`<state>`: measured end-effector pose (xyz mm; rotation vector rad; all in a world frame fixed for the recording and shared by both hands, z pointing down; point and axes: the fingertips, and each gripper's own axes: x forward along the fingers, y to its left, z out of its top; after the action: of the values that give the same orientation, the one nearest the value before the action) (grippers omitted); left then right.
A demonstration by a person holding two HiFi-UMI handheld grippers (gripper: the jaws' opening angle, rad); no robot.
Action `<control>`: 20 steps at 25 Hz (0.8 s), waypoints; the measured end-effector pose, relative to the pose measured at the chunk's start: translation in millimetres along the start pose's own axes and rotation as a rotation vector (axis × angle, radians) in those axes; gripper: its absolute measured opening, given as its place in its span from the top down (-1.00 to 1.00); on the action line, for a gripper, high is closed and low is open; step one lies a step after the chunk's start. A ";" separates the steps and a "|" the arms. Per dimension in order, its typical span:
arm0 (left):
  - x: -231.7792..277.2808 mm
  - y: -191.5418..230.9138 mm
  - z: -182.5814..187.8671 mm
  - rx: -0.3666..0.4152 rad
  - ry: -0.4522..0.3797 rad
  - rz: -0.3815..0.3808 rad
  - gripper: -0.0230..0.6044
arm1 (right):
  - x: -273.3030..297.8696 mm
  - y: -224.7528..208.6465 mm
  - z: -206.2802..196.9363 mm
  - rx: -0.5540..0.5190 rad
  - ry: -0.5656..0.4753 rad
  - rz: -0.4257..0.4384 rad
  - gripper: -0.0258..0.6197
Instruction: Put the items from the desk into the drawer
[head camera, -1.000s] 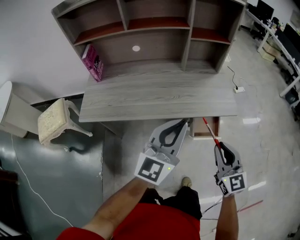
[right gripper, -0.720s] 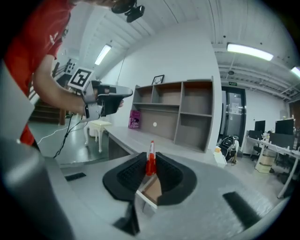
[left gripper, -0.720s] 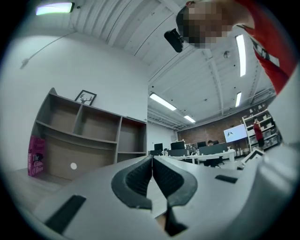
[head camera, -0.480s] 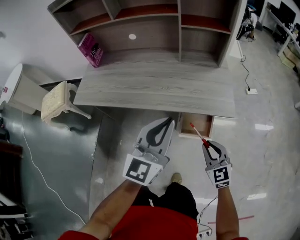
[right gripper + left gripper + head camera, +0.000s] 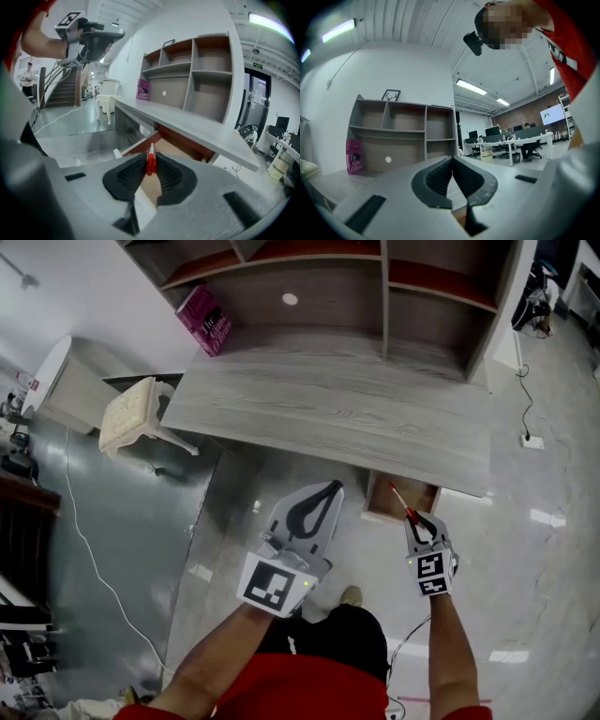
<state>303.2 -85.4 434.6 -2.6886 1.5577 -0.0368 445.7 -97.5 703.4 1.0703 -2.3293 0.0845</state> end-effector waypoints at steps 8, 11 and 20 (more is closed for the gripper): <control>13.1 5.6 -7.0 0.013 0.037 0.034 0.90 | 39.5 -14.7 -9.5 0.019 0.048 0.035 0.70; 15.8 4.0 -8.8 0.017 0.054 0.031 0.90 | 43.4 -13.3 -14.9 0.050 0.073 0.050 0.43; 24.8 -4.3 -2.3 0.003 0.056 -0.002 0.90 | -6.4 -11.5 52.8 0.155 -0.152 0.063 0.59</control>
<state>319.1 -104.9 437.2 -2.7102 1.5686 -0.1158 432.4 -115.9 654.0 1.1123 -2.5275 0.2182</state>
